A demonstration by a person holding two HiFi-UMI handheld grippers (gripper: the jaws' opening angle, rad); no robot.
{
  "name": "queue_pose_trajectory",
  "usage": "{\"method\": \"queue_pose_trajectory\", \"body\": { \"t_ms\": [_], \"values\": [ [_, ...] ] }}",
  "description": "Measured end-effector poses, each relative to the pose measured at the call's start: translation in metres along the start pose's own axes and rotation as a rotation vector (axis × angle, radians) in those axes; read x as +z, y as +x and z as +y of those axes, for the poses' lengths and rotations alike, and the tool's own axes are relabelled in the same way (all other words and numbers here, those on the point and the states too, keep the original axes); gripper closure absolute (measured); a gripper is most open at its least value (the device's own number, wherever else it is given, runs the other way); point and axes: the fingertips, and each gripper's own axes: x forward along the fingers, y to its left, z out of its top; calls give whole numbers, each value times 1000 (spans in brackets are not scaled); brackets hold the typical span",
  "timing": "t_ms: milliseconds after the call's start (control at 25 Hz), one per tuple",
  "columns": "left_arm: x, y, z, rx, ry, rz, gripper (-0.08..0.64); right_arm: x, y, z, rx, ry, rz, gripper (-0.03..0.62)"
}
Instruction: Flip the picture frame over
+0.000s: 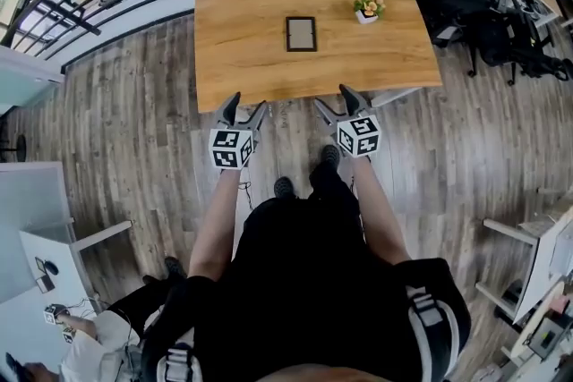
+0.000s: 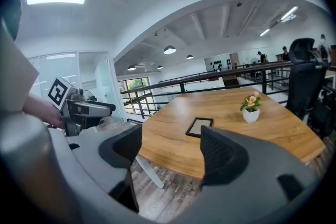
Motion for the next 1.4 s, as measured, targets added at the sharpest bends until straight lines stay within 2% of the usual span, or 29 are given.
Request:
{"method": "queue_pose_trajectory", "body": {
  "t_ms": [480, 1160, 1400],
  "values": [
    [21, 73, -19, 60, -27, 26, 241, 42, 43, -77, 88, -26, 20, 250],
    [17, 105, -36, 201, -120, -4, 241, 44, 59, -119, 213, -85, 80, 259],
    [15, 113, -40, 227, -136, -7, 241, 43, 61, -131, 230, -85, 85, 261]
  ]
}}
